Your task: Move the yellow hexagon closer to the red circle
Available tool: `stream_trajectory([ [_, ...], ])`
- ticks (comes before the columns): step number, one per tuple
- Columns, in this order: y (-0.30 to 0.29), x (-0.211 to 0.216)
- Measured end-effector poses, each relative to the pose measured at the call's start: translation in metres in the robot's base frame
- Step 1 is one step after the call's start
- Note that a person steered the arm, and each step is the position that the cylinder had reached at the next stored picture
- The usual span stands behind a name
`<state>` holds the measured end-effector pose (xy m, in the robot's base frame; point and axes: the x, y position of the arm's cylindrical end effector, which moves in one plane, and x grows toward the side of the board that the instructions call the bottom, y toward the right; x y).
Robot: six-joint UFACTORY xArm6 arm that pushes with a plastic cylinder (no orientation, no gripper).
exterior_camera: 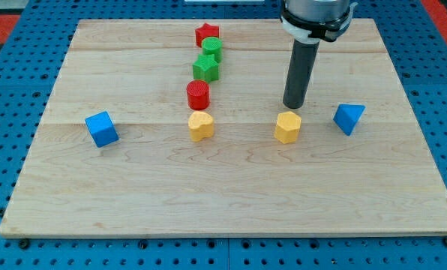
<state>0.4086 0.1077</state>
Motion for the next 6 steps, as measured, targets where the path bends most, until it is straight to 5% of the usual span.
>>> stream_trajectory([
  [4,0.038,0.059],
  [6,-0.051,0.063],
])
